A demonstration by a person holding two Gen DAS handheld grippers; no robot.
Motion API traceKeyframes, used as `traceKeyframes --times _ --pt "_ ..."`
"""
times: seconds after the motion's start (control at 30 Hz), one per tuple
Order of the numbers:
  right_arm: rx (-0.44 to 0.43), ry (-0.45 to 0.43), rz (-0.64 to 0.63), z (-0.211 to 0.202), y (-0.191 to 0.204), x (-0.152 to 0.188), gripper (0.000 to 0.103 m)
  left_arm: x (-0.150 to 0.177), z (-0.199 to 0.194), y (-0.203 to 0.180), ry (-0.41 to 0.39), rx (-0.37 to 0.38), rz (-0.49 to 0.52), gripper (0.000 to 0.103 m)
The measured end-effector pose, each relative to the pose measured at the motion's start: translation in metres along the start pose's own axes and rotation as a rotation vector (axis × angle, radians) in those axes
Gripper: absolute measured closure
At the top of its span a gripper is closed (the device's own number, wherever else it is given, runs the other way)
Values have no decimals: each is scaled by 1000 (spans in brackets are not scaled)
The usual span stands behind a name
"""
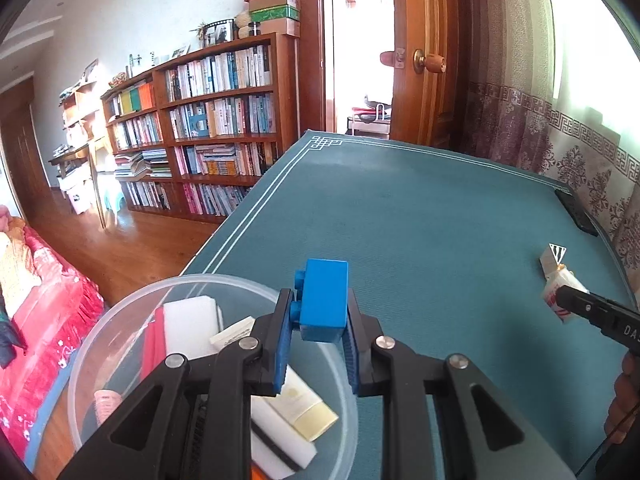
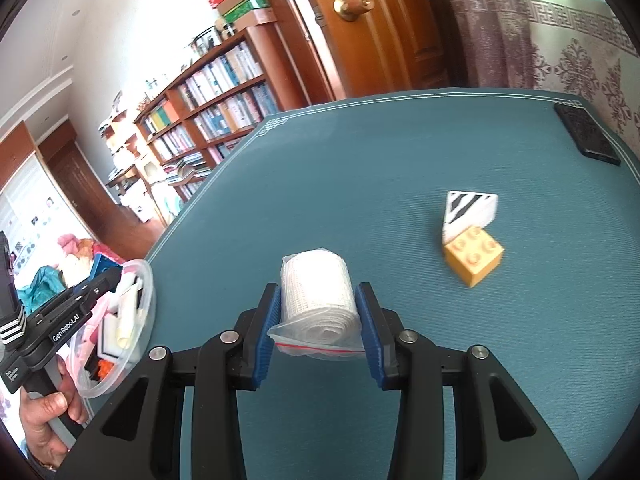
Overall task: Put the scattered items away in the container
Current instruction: 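Carry the blue brick and tape roll over the clear bowl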
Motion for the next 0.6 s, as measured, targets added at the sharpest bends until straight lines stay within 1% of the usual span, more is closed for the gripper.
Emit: traceKeyframes --times 0.2,0.37,0.6 --pt "-61 27 -47 3 39 10 62 16 -9 37 19 -40 -65 77" --pt "-121 56 -85 11 75 18 62 23 -14 62 23 -78 -95 77" --pt "-210 101 -145 19 126 34 62 34 -16 86 47 -88 -129 77"
Point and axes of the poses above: each gripper's, at about its wrist camera, not at the fingertips, and z roughly the way its jaws point, y to its left, x to its underside, the point moved 5 cm from there along z, roughly the way its jaws point, and after that the axes turned 9 degrees about z, right-handed, at the moved point
